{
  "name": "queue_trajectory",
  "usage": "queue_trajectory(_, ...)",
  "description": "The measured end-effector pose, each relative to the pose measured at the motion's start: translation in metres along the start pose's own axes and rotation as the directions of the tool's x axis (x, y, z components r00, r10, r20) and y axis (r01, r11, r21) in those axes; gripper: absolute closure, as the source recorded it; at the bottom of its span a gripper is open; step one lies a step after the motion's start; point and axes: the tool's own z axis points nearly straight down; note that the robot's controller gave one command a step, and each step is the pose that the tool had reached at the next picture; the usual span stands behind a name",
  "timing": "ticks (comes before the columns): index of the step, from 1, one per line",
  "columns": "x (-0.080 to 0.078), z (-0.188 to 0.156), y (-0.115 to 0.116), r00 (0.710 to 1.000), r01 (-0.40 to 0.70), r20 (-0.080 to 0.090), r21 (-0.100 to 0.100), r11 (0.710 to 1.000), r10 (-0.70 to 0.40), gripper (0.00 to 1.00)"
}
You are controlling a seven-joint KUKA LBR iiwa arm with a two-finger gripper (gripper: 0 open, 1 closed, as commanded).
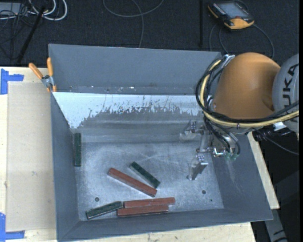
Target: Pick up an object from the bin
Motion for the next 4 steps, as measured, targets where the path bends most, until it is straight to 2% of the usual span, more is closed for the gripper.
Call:
queue_trajectory(1,-0.001,-0.004,0.000,1.000,0.000,0.008,0.000,1.000,0.000,0.00)
queue_trajectory(2,0.024,0.050,0.024,0.999,0.050,0.013,0.001,0.999,-0.050,0.00)
queue_trajectory(3,0.031,0.142,0.059,0.987,0.161,0.029,0.000,0.987,-0.161,1.00)
queue_trajectory(4,0.025,0.140,0.059,0.986,0.158,0.054,0.002,0.987,-0.158,0.00)
